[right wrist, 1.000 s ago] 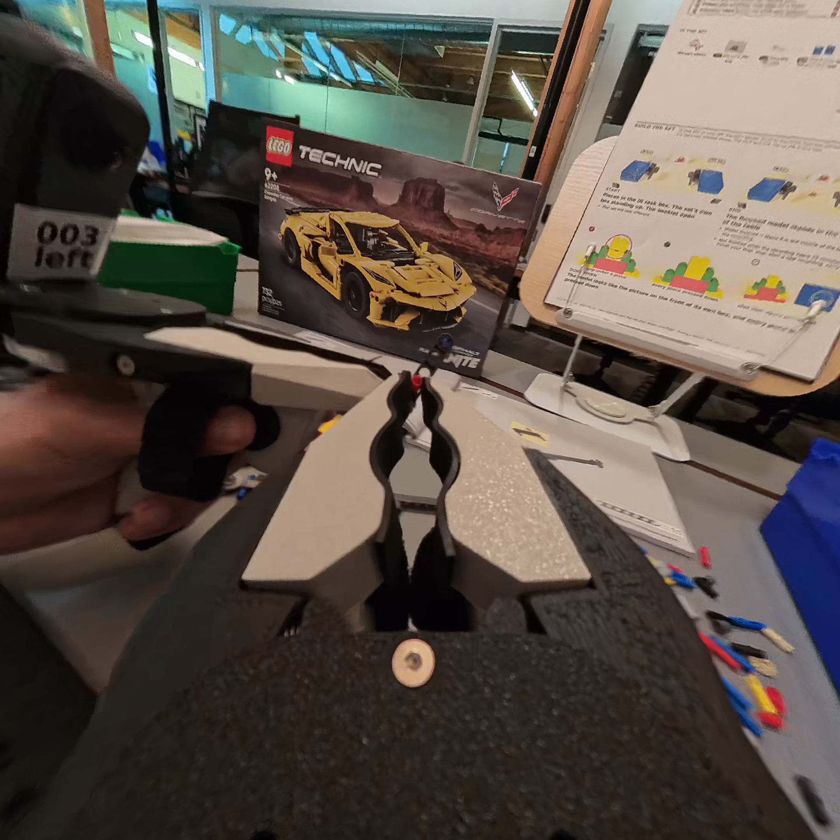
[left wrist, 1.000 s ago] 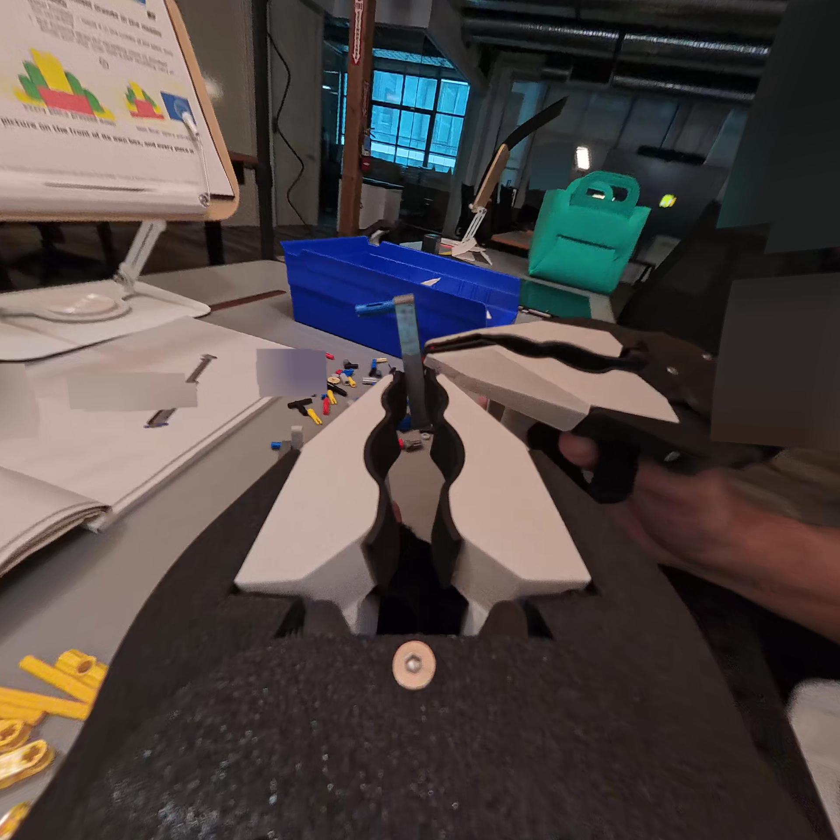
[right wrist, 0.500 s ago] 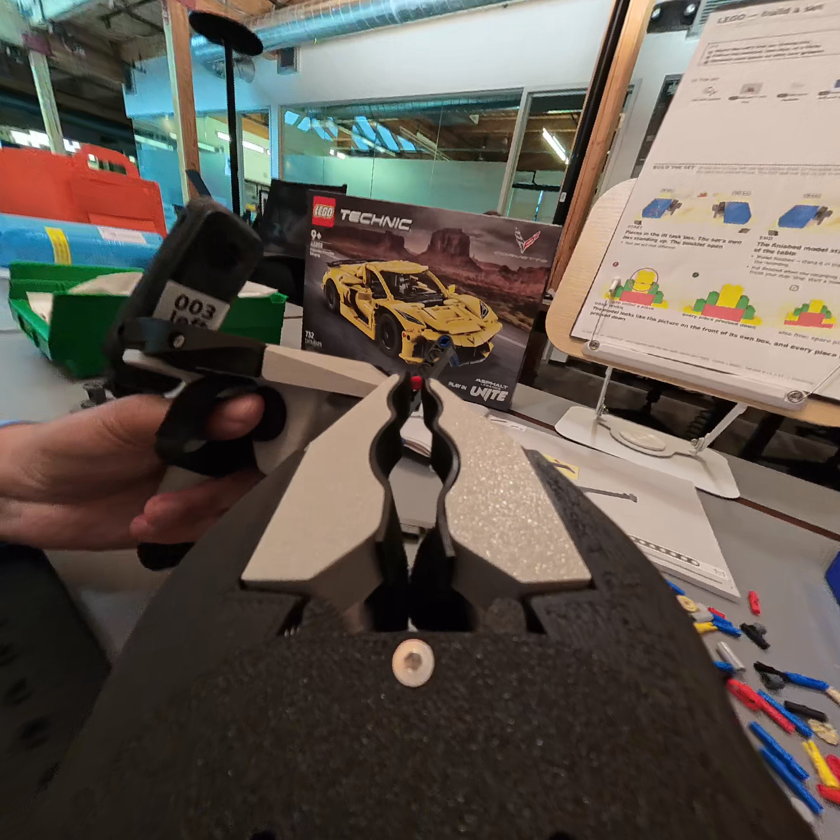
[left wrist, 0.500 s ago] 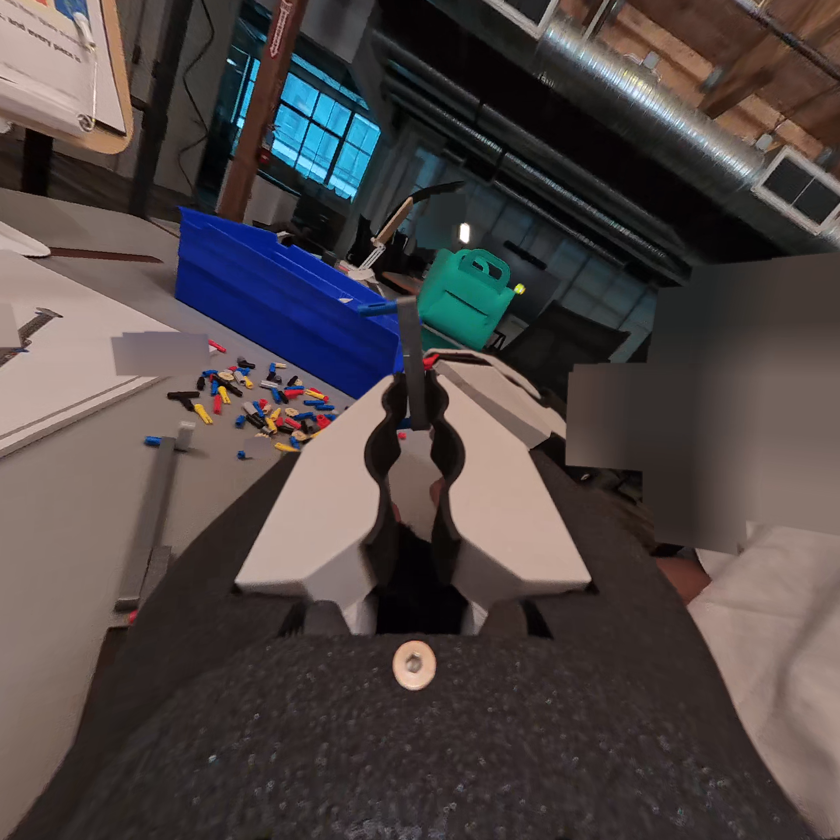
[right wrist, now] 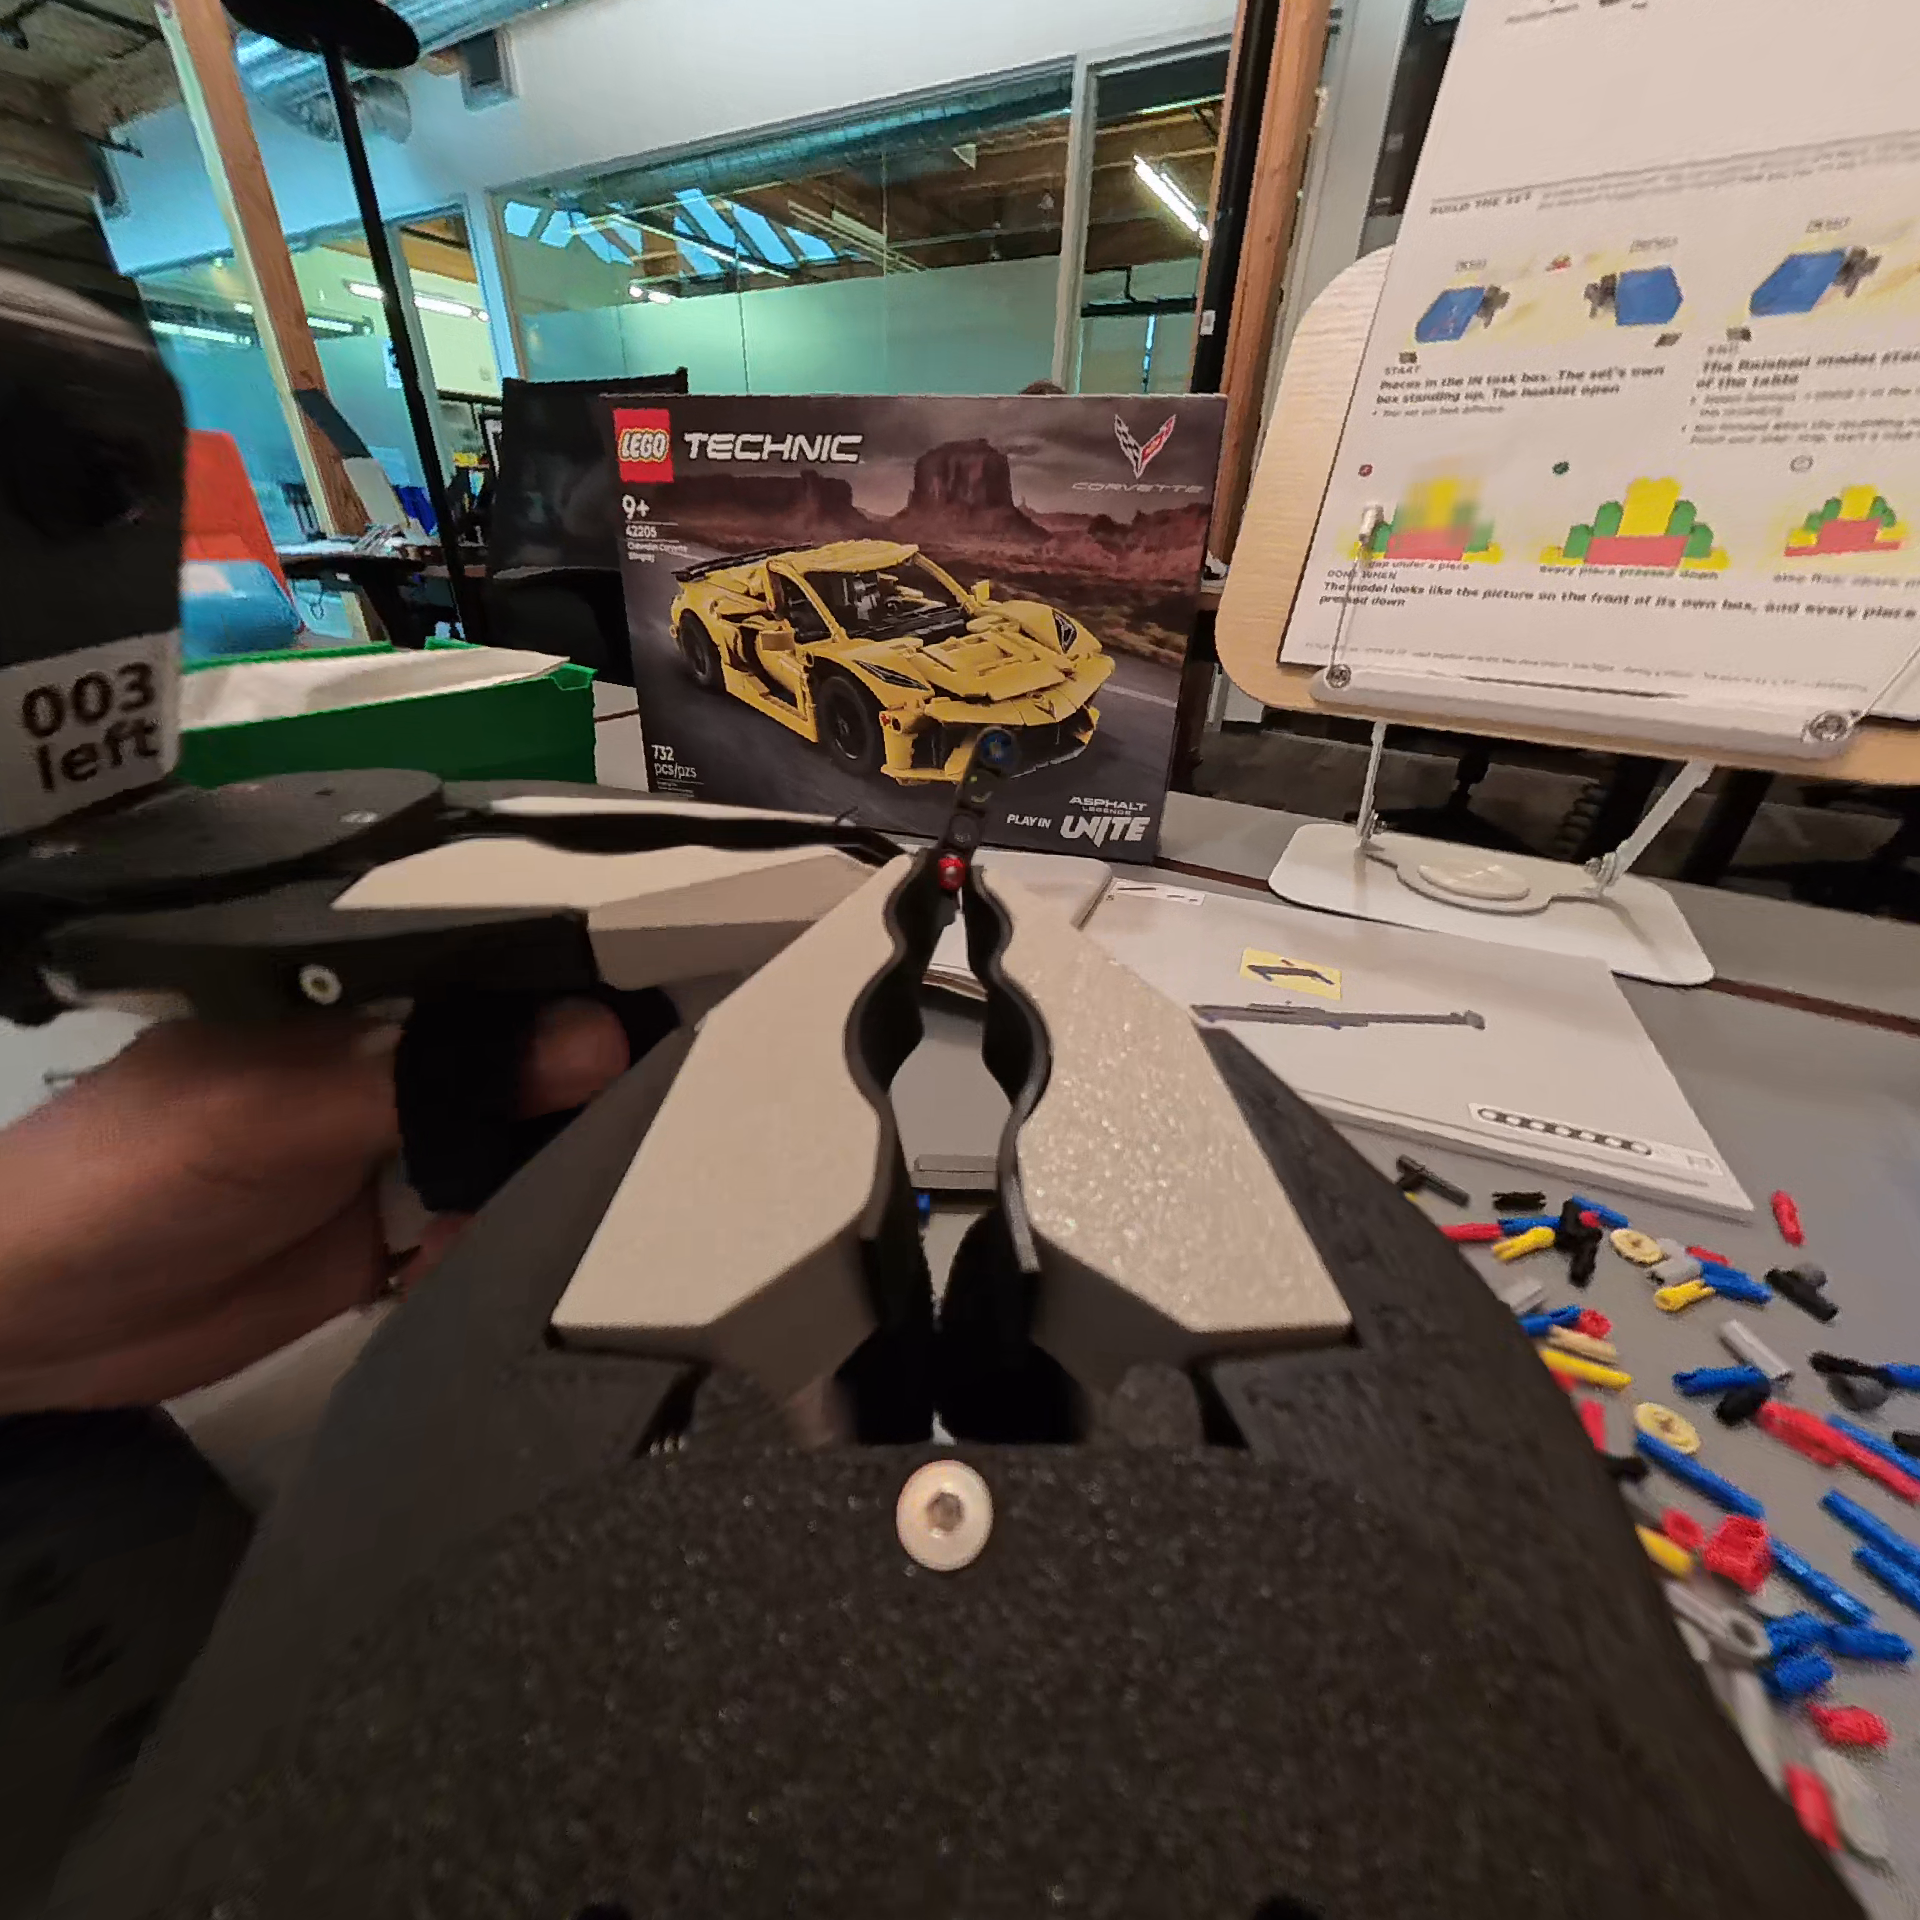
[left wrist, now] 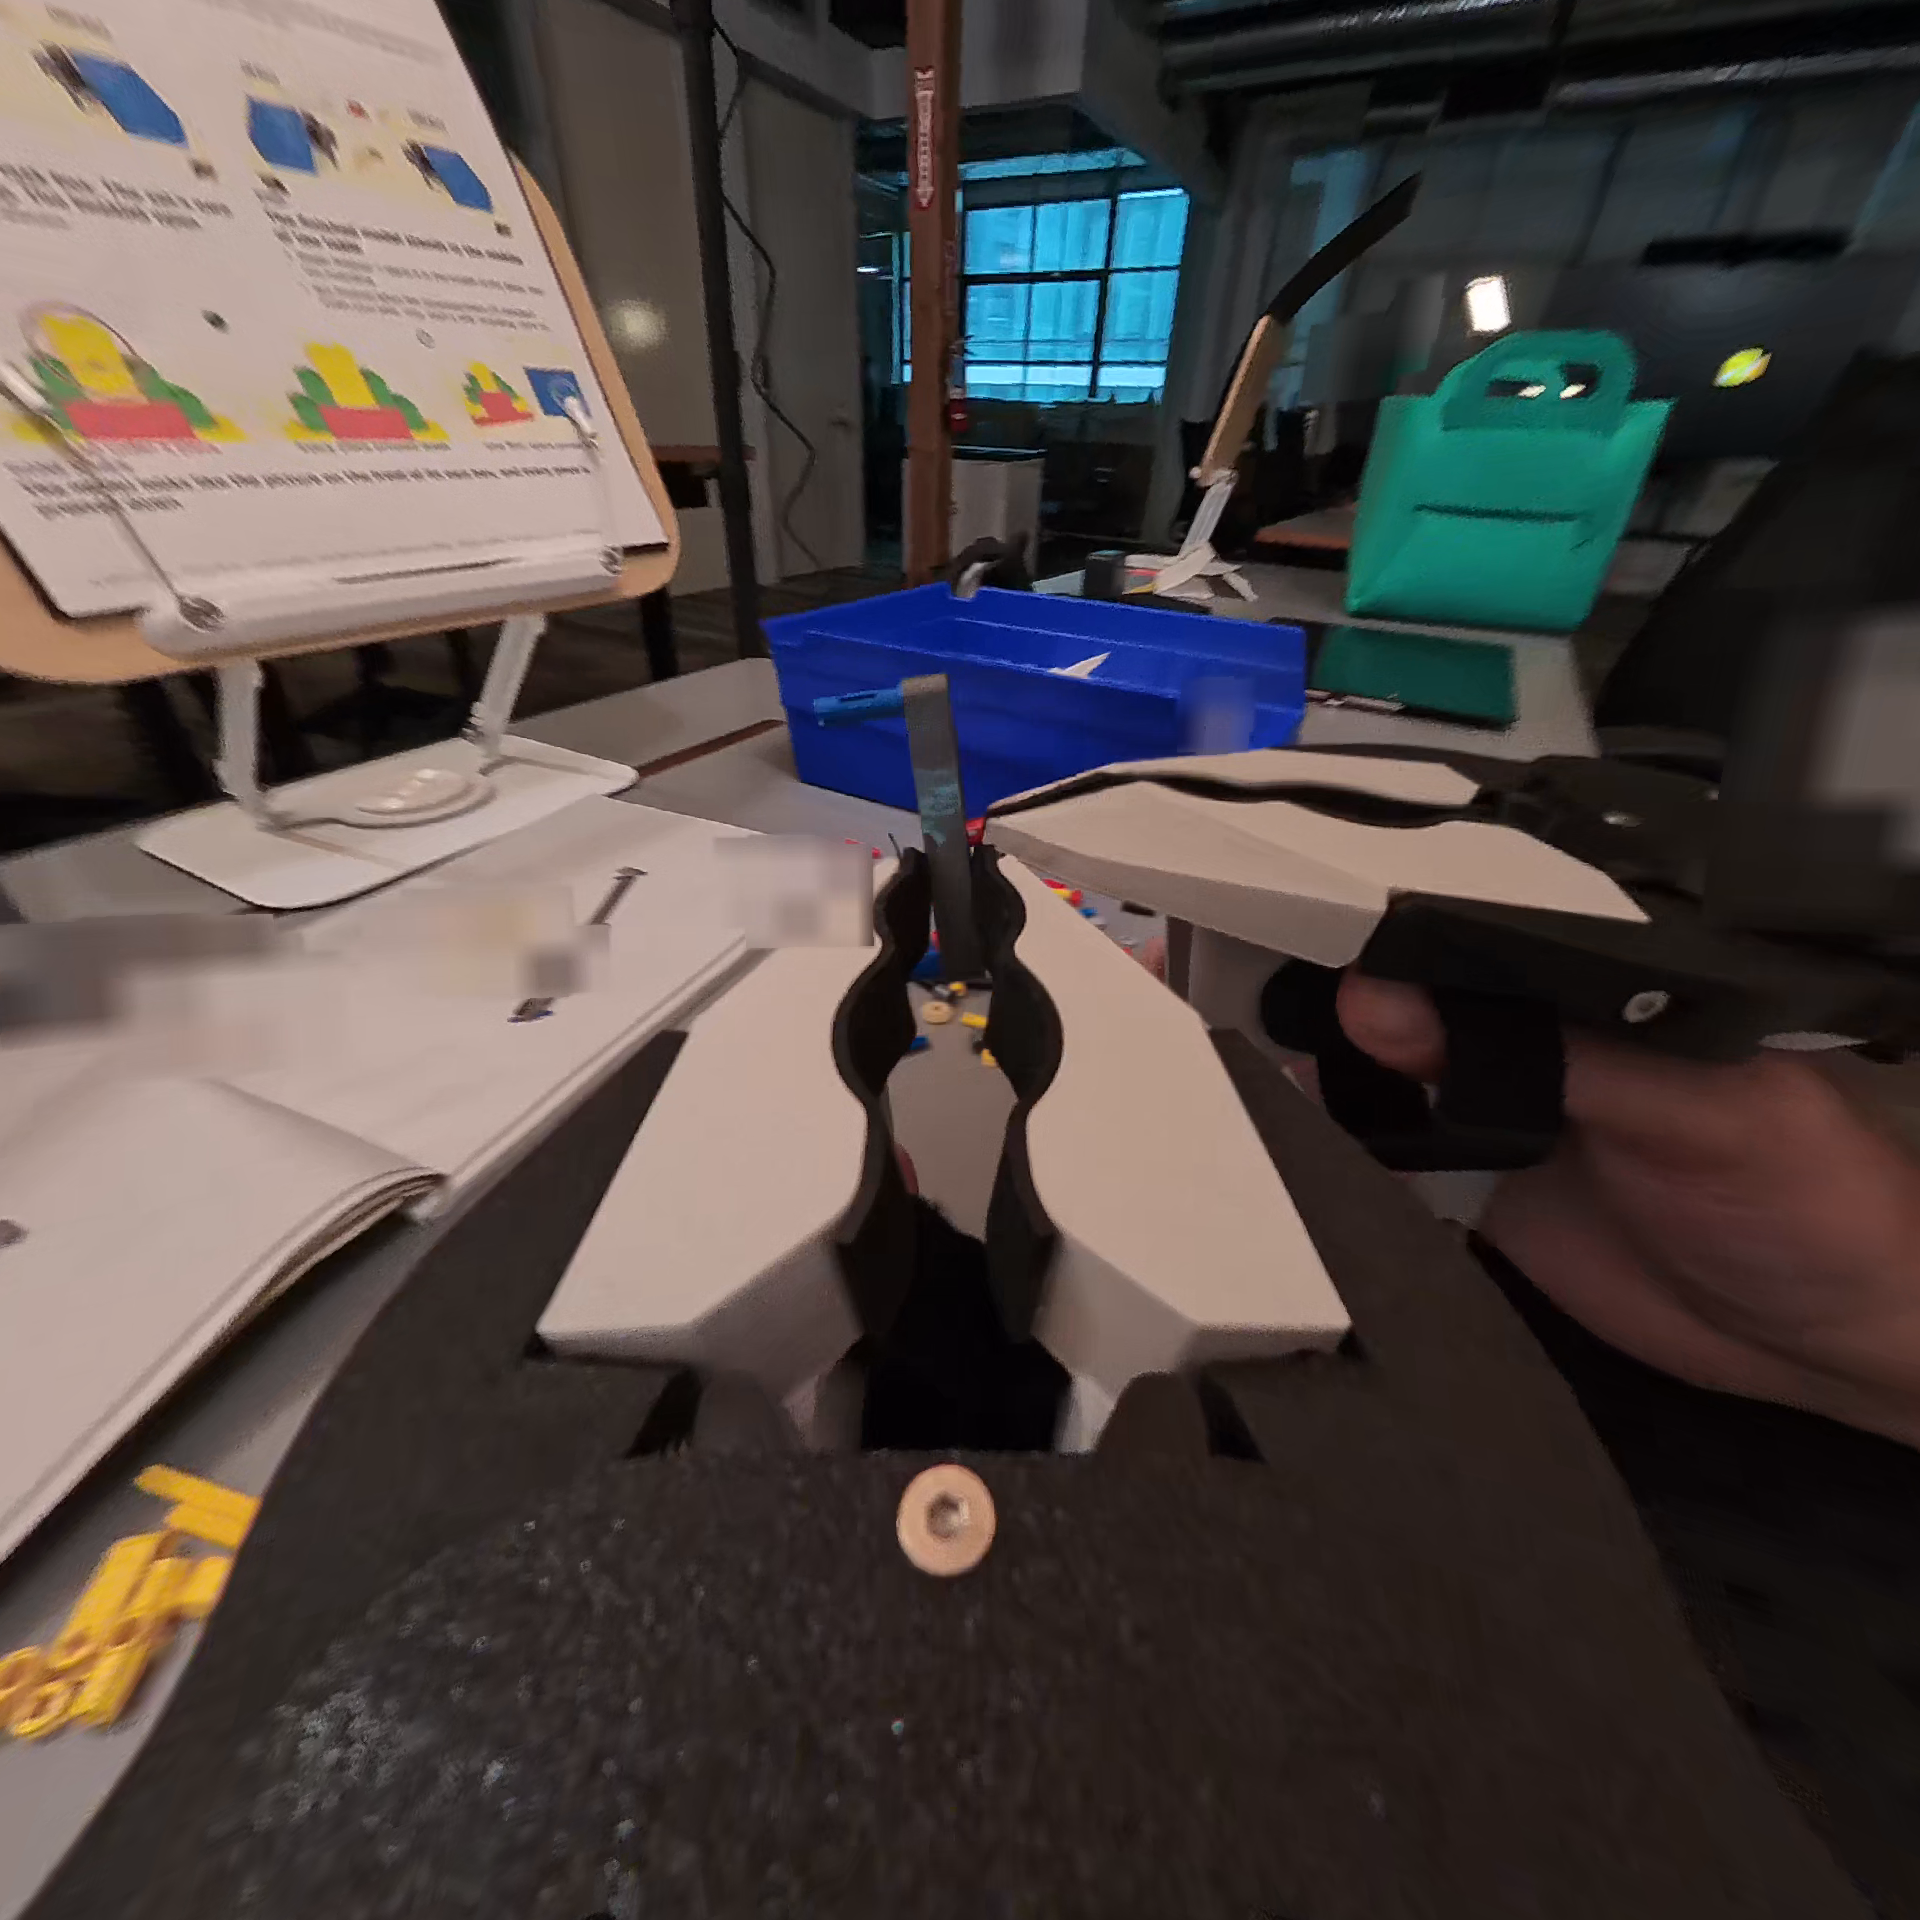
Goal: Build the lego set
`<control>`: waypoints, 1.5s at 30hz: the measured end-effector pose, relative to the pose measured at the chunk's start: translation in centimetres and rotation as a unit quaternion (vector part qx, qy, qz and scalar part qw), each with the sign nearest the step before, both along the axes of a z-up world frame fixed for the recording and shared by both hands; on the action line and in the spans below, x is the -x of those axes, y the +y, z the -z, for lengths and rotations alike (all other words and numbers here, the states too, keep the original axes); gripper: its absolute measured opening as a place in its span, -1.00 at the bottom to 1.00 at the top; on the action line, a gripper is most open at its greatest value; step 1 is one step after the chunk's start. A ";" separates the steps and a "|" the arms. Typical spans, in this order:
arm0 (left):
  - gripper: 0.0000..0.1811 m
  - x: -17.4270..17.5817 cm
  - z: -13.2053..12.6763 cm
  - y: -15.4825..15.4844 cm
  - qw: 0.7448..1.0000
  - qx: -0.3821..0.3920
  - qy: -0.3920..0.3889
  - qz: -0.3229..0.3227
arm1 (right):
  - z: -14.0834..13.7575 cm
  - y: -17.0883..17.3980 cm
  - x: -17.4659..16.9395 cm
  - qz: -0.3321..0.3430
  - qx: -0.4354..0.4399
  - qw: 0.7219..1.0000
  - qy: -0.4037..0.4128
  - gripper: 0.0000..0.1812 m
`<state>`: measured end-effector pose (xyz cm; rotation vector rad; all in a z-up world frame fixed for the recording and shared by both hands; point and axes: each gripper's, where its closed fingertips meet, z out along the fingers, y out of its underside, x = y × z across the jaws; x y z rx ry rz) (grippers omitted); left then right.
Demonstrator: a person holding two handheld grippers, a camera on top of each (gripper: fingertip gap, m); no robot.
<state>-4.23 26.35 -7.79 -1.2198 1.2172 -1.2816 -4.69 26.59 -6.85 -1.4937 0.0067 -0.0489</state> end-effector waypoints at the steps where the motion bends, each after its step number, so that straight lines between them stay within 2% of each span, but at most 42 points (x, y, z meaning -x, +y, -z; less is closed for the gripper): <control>1: -0.94 0.0 -0.1 0.1 1.000 -0.019 -0.001 -0.012 | -0.1 0.0 0.0 0.000 -0.004 1.000 0.017 -0.96; 6: -0.93 0.2 -0.2 0.4 0.998 -0.045 -0.004 -0.032 | -0.1 0.3 0.3 -0.032 -0.023 0.994 0.100 -0.97; 12: -0.93 0.2 -0.3 0.4 0.994 -0.101 -0.005 -0.050 | -0.2 0.2 0.3 -0.041 -0.031 0.993 0.103 -0.96; 17: -0.93 0.2 -0.2 0.4 0.992 -0.116 -0.005 -0.058 | -0.1 0.1 0.4 -0.058 -0.034 0.990 0.127 -0.96; 19: -0.93 0.1 -0.2 0.4 0.987 -0.151 -0.003 -0.061 | 0.0 0.0 0.3 -0.068 -0.031 0.988 0.137 -0.96; 22: -0.94 0.1 -0.1 0.2 0.980 -0.191 0.003 -0.054 | 0.1 -0.1 0.1 -0.052 -0.026 0.993 0.100 -0.96; 25: -0.94 0.2 0.3 0.3 0.987 -0.154 0.012 -0.044 | 0.4 0.1 0.2 -0.023 -0.004 0.999 0.031 -0.96; 29: -0.94 0.2 0.1 0.3 0.986 -0.158 0.007 -0.051 | 0.3 0.0 0.1 -0.036 -0.012 0.998 0.056 -0.96; 31: -0.94 0.1 0.0 0.2 0.994 -0.104 0.003 -0.034 | 0.1 0.0 0.1 -0.038 -0.017 0.997 0.066 -0.96; 34: -0.94 -0.2 -0.2 0.1 0.996 -0.086 -0.005 -0.030 | -0.1 -0.1 -0.2 -0.023 -0.020 0.998 0.047 -0.96; 37: -0.93 -0.4 -0.3 0.1 0.999 -0.033 -0.006 -0.014 | -0.1 0.0 -0.5 -0.008 -0.018 0.999 0.031 -0.96; 45: -0.93 -0.2 -0.4 0.2 0.999 -0.037 -0.010 -0.019 | 0.0 -0.1 -0.6 -0.010 -0.017 0.999 0.037 -0.95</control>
